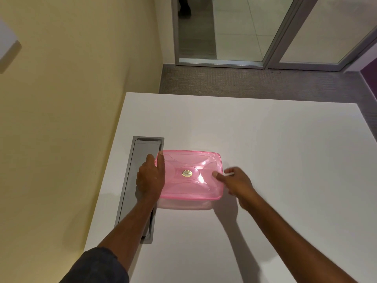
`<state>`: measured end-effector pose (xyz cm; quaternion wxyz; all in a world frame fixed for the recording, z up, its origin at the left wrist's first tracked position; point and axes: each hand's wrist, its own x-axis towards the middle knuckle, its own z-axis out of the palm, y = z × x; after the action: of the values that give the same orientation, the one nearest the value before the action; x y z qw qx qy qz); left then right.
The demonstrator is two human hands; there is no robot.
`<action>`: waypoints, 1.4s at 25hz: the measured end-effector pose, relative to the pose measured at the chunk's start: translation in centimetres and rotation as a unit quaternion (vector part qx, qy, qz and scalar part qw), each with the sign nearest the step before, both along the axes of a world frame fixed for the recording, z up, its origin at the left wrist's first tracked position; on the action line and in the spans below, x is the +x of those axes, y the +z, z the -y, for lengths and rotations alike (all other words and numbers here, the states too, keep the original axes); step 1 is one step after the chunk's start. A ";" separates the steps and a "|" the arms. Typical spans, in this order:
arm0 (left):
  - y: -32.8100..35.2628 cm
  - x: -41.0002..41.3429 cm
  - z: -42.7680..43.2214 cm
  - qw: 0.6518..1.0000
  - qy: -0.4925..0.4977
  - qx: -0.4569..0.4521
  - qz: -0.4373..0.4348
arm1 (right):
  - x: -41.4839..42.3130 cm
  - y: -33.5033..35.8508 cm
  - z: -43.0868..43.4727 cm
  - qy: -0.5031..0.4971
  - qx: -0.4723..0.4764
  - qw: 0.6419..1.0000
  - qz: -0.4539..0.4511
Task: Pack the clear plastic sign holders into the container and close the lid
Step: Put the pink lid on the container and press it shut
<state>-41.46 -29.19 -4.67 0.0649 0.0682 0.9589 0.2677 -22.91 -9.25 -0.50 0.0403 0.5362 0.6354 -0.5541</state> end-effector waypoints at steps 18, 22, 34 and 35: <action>0.6 -0.6 -0.1 0.996 0.019 0.025 0.085 | -7.5 -1.9 -7.0 0.027 -0.037 0.999 -0.015; 1.6 -2.6 -1.2 0.999 -0.015 -0.009 0.030 | -2.5 0.8 -2.2 0.010 0.031 0.999 0.007; -0.2 -7.1 -4.9 0.989 -0.095 -0.014 0.113 | 4.0 -1.8 3.9 -0.130 -0.135 0.982 -0.033; -0.2 -7.1 -5.0 0.990 -0.095 -0.013 0.107 | 3.9 -2.1 3.9 -0.134 -0.128 0.982 -0.025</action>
<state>-48.53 -24.22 -4.88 0.1933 0.1292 0.9391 0.2532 -18.99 -13.16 -2.56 0.0182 0.5925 0.4823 -0.6449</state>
